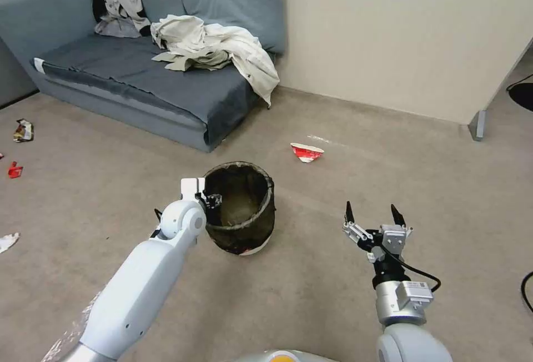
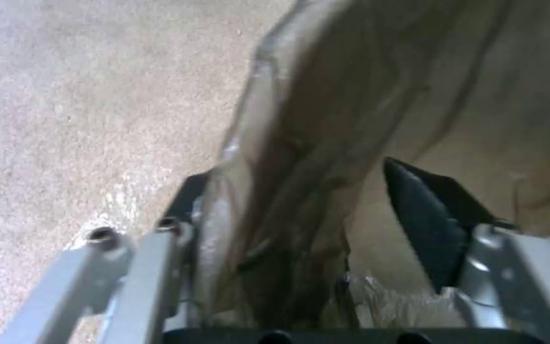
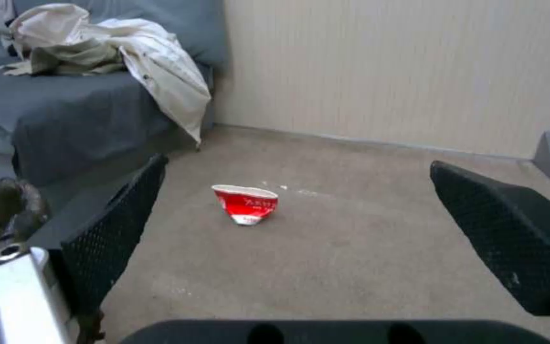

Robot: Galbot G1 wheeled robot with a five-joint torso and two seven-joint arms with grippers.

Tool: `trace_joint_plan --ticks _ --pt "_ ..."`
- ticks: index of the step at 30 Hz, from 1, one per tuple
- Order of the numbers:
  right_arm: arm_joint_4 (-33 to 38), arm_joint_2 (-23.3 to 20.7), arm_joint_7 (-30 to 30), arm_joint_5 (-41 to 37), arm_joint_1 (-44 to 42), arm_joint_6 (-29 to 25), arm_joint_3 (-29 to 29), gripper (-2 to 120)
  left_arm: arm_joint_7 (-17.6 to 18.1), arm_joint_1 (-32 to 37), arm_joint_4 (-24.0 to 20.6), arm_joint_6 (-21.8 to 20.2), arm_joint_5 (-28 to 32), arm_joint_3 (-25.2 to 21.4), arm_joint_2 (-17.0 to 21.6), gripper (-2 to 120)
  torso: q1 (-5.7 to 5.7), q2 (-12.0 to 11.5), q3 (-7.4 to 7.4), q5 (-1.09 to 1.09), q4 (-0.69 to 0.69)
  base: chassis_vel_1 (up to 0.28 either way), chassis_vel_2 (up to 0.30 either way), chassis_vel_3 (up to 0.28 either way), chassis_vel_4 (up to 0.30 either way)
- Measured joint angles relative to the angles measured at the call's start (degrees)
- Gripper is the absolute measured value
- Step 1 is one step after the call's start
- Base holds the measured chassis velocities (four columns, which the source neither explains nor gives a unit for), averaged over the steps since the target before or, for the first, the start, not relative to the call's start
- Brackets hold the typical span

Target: Pick up the trash can from the floor.

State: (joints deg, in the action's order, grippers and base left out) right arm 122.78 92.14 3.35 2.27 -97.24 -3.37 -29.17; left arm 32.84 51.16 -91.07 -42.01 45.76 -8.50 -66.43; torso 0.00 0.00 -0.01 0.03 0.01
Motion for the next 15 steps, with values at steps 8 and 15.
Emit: trace_joint_plan --ticks 8,15 --pt "-0.39 0.0 0.0 0.03 0.22 -0.07 0.1 100 0.44 0.18 -0.52 0.02 0.03 0.69 0.11 27 0.0 0.0 0.0 -0.01 -0.02 0.0 0.0 0.0 0.0" --pt "-0.71 0.0 0.0 0.03 0.35 -0.18 0.16 100 0.91 0.2 -1.39 0.01 0.41 1.25 0.36 14 0.0 0.0 0.0 -0.03 -0.02 0.0 0.0 0.0 0.0"
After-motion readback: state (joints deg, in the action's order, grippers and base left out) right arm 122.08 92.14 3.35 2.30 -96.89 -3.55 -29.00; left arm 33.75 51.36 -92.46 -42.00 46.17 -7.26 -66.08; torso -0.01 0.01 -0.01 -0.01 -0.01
